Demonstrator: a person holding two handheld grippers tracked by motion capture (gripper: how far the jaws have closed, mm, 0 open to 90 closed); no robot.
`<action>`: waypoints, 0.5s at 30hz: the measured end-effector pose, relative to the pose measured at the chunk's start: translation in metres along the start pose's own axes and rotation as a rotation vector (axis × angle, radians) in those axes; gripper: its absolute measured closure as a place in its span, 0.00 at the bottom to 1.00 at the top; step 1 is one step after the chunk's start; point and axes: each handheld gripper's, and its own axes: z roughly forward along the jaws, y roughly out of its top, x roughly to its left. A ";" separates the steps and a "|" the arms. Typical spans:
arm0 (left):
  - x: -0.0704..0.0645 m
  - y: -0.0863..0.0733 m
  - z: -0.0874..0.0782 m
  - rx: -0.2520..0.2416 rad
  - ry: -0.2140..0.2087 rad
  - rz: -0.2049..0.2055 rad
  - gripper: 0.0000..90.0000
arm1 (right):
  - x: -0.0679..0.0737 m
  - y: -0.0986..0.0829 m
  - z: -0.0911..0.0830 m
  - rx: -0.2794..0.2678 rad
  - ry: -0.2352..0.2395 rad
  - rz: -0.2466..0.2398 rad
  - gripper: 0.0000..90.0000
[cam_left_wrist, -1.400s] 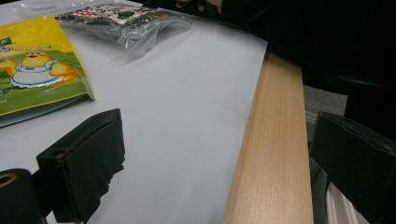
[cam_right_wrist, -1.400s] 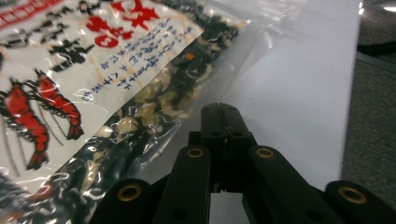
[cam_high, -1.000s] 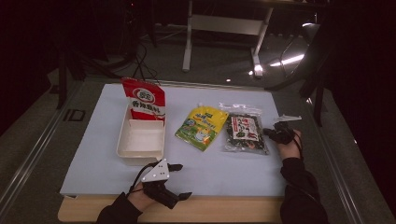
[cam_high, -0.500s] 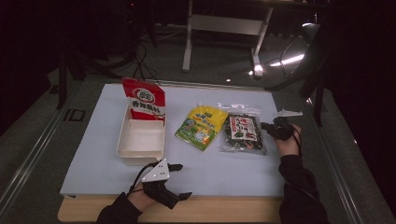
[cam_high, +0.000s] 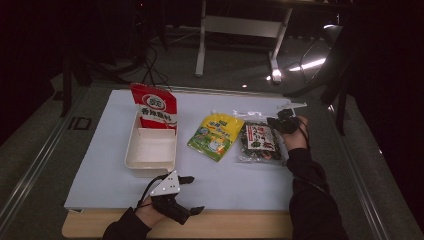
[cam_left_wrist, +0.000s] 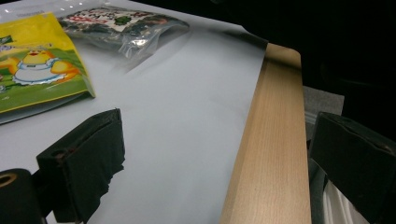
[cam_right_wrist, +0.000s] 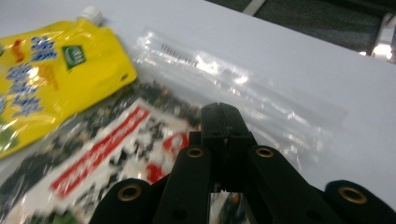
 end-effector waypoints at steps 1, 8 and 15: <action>0.000 0.000 0.000 -0.001 0.001 -0.003 0.05 | 0.000 0.004 0.003 0.001 -0.009 -0.003 1.00; 0.001 -0.004 -0.003 0.000 0.018 -0.019 0.05 | 0.000 0.028 0.024 0.012 -0.032 0.003 1.00; 0.000 -0.008 -0.009 0.001 0.041 -0.034 0.05 | -0.002 0.041 0.049 0.052 -0.069 0.025 1.00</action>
